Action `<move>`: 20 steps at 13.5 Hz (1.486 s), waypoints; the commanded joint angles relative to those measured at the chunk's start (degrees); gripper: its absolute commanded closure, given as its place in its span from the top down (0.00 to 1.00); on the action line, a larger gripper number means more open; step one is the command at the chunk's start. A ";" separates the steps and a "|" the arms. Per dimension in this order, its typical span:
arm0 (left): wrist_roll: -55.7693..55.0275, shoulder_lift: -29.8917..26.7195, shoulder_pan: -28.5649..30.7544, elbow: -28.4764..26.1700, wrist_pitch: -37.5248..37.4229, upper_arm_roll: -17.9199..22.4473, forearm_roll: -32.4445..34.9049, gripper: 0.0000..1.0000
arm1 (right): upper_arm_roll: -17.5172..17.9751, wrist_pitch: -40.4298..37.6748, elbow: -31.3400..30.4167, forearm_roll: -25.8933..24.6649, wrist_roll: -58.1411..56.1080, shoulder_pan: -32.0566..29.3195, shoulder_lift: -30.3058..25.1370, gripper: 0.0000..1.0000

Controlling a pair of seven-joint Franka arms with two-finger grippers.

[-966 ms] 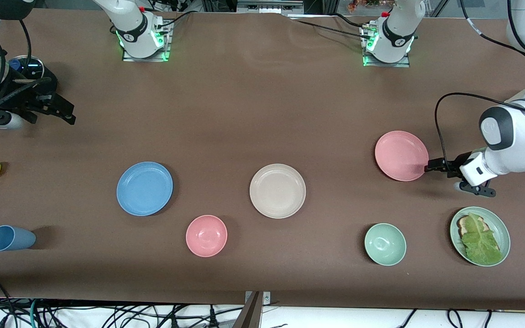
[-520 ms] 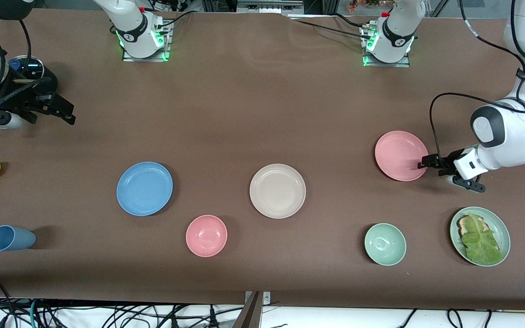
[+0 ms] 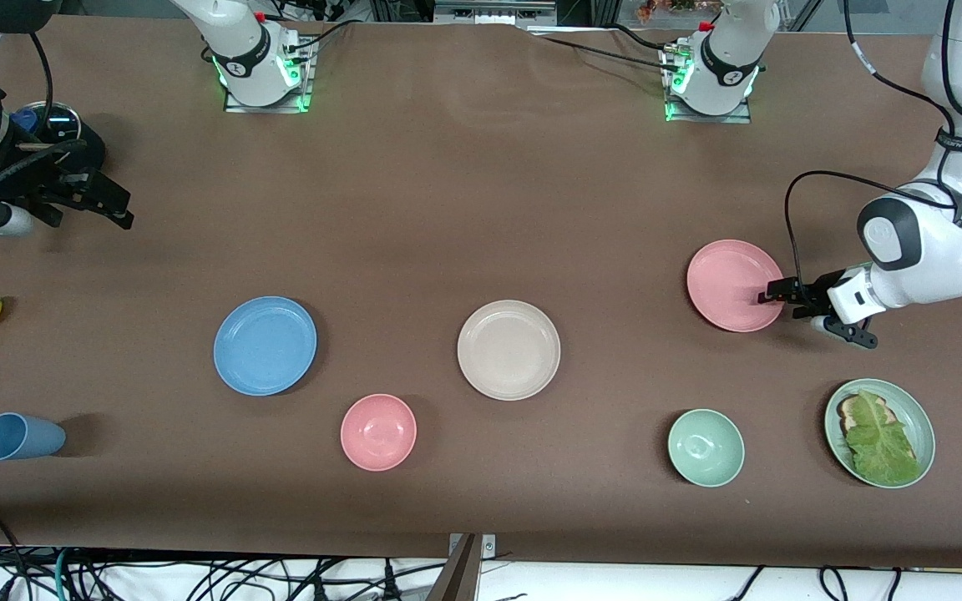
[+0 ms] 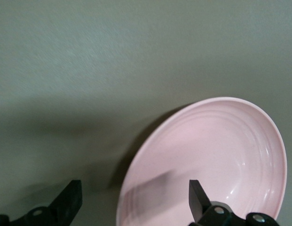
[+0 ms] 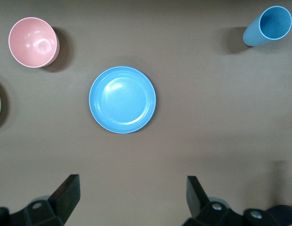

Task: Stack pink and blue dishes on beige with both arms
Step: 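Close the left gripper on the pink plate rim and lift it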

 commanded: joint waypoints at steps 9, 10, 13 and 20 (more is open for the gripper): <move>3.88 -6.56 1.88 -9.47 3.07 0.10 -3.89 0.94 | -0.32 -0.12 1.10 0.56 -0.26 -0.15 0.42 1.00; 4.14 -6.56 2.07 -9.47 2.90 0.10 -4.93 0.61 | -0.32 -0.20 1.10 0.56 -0.26 -0.06 0.42 1.00; 9.31 -6.38 2.42 -9.38 2.54 0.19 -8.89 0.00 | -0.32 -0.21 1.10 0.56 -0.52 -0.06 0.59 1.00; 9.94 -6.30 2.42 -9.03 2.54 0.28 -8.90 0.00 | -0.32 -0.21 1.10 0.56 -0.43 -0.06 0.50 1.00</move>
